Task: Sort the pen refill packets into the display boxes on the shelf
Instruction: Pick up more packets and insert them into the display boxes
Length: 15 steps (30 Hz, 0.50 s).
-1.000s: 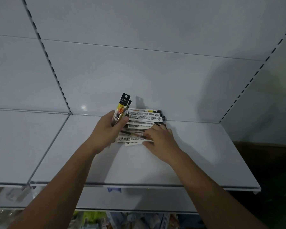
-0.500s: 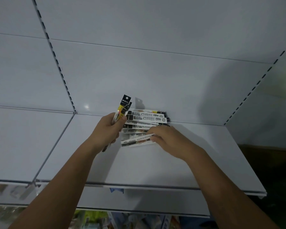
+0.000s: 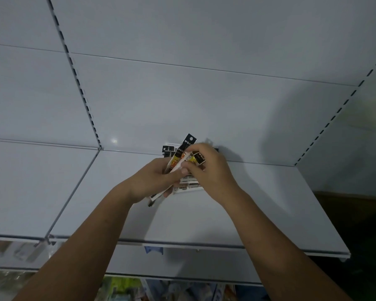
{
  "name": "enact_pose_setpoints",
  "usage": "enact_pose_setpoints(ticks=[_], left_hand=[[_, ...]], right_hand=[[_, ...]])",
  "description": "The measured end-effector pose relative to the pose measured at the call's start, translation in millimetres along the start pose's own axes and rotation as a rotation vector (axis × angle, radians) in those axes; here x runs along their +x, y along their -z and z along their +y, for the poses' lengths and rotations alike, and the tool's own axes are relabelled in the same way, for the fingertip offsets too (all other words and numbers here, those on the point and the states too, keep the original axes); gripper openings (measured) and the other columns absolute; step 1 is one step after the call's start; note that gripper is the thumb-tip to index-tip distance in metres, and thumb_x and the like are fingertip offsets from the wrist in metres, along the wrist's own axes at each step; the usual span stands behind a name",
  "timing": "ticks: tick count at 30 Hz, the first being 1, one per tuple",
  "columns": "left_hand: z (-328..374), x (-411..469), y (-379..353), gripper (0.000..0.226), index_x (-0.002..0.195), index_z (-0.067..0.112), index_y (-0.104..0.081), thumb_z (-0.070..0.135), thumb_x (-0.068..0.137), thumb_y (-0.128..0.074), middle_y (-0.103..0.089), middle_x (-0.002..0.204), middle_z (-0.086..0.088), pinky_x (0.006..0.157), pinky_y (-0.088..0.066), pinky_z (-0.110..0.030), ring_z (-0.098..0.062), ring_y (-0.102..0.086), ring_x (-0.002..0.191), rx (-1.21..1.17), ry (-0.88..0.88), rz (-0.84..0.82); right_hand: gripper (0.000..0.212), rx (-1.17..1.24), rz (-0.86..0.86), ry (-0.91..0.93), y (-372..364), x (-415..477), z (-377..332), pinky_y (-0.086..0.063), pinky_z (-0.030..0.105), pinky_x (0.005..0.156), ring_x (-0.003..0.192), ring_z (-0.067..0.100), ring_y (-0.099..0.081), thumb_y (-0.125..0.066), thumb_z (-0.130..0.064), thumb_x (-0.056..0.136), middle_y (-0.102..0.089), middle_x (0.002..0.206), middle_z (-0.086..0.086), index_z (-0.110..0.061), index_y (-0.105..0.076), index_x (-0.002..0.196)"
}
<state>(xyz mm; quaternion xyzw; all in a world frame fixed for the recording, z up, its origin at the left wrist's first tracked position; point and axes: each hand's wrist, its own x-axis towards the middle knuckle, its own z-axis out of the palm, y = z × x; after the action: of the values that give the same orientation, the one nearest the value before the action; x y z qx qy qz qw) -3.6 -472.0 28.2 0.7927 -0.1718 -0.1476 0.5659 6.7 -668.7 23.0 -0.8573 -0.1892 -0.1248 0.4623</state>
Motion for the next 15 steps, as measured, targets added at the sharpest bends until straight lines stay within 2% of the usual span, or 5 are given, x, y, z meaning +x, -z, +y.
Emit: enact_pose_setpoints(ticks=[4, 8, 11, 13, 15], left_hand=[[-4.7, -4.2, 2.7, 0.025, 0.087, 0.015, -0.057, 0.028, 0.109, -0.054, -0.054, 0.073, -0.007, 0.064, -0.053, -0.039, -0.025, -0.053, 0.06, -0.125, 0.003, 0.034], [-7.2, -9.8, 8.6, 0.017, 0.098, 0.018, -0.059, 0.028, 0.11, -0.051, -0.061, 0.08, -0.006, 0.061, -0.056, -0.035, -0.026, -0.058, 0.061, -0.133, -0.037, 0.133], [-9.6, -9.9, 12.2, 0.012, 0.107, 0.016, -0.058, 0.025, 0.11, -0.051, -0.066, 0.091, -0.014, 0.059, -0.052, -0.032, -0.028, -0.057, 0.062, -0.13, -0.047, 0.225], [-14.7, -9.6, 14.9, 0.01, 0.109, 0.013, -0.056, 0.022, 0.11, -0.052, -0.067, 0.093, -0.013, 0.063, -0.05, -0.039, -0.027, -0.054, 0.064, -0.139, -0.046, 0.263], [-19.8, -9.0, 17.2, 0.007, 0.107, 0.014, -0.055, 0.02, 0.109, -0.052, -0.066, 0.089, -0.007, 0.066, -0.049, -0.041, -0.026, -0.052, 0.064, -0.169, -0.037, 0.292]], right_hand=[[0.034, 0.157, 0.113, -0.151, -2.4, -3.0, 3.9, -0.057, 0.027, 0.081, 0.093, 0.005, -0.068, -0.068, -0.034, 0.1, -0.069, 0.104, -0.009, -0.028, -0.054, 0.13], [0.007, -0.172, -0.186, -0.107, 3.7, -14.3, 30.2, -0.056, 0.033, 0.087, 0.097, 0.001, -0.064, -0.065, -0.033, 0.1, -0.07, 0.102, -0.013, -0.03, -0.068, 0.106], [0.032, -0.392, -0.395, -0.09, 3.4, -22.2, 41.2, -0.048, 0.035, 0.105, 0.121, 0.009, -0.055, -0.071, -0.035, 0.095, -0.063, 0.126, -0.011, -0.028, -0.067, 0.127], [0.052, -0.477, -0.42, -0.086, 1.4, -24.2, 45.3, -0.038, 0.038, 0.113, 0.134, 0.013, -0.044, -0.07, -0.04, 0.094, -0.055, 0.141, -0.009, -0.029, -0.056, 0.143], [0.058, -0.53, -0.394, -0.075, -1.8, -24.8, 48.8, -0.034, 0.042, 0.113, 0.137, 0.014, -0.039, -0.069, -0.044, 0.094, -0.052, 0.144, -0.01, -0.031, -0.051, 0.147]])
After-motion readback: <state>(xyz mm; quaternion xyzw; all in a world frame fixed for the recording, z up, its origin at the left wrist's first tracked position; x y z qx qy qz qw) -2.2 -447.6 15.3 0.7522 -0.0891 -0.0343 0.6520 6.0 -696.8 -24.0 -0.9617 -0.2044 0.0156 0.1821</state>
